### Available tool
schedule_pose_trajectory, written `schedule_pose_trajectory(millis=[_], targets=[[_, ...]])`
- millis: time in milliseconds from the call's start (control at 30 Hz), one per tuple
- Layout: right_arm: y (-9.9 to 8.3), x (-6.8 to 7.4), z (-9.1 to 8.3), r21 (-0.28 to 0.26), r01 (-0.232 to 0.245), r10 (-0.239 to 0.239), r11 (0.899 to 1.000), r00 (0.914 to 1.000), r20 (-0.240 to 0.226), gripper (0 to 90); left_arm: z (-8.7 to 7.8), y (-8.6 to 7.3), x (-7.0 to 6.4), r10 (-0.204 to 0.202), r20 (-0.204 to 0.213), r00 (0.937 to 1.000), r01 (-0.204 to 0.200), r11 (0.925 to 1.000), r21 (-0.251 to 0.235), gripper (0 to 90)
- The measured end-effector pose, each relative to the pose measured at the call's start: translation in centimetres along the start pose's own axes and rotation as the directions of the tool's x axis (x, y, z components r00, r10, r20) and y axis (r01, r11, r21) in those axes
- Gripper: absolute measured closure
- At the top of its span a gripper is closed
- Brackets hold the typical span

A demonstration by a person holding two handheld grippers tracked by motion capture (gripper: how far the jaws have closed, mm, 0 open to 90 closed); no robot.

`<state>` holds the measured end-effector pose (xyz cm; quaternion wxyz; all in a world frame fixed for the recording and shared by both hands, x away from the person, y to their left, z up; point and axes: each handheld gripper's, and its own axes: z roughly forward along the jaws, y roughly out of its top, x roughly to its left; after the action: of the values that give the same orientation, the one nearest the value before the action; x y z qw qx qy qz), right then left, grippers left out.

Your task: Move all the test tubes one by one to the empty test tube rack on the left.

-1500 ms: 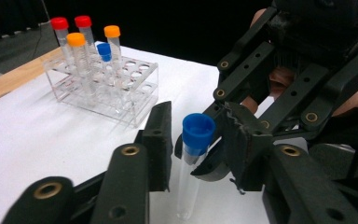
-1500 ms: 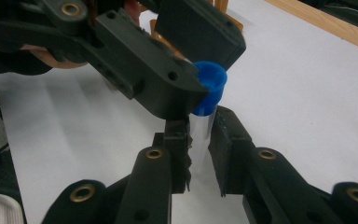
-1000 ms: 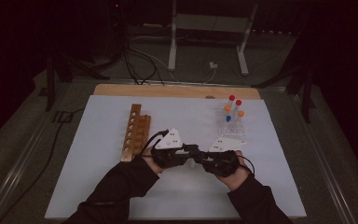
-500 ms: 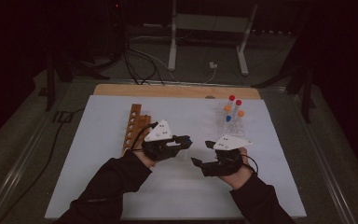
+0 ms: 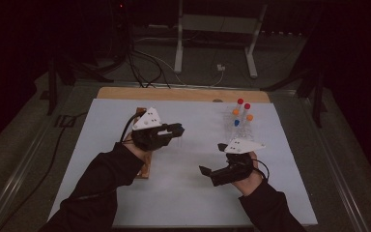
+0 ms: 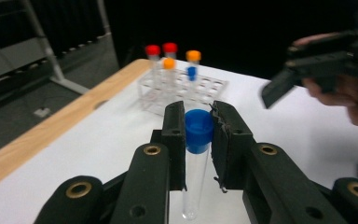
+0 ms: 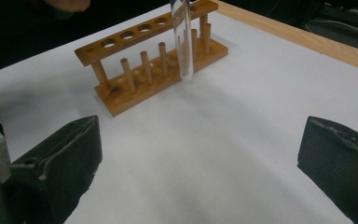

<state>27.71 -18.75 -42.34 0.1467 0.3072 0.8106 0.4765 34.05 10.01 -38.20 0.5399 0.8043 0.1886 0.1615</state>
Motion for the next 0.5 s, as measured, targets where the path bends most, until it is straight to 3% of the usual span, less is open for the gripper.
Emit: schedule_pose_trajectory(millis=[200,500], targets=[[0.0,-0.1,-0.1,-0.003,0.000,0.000,1.000,1.0000,0.007,0.0,-1.0,0.2,2.2,-0.017,-0.058,0.9982,0.017,0.9999,0.001,77.5],[-0.1,-0.1,-0.1,-0.009,0.003,-0.003,1.000,0.9999,0.013,0.0,-1.9,-0.1,4.8,-0.053,-0.143,0.9884,0.054,0.9986,0.003,77.5]])
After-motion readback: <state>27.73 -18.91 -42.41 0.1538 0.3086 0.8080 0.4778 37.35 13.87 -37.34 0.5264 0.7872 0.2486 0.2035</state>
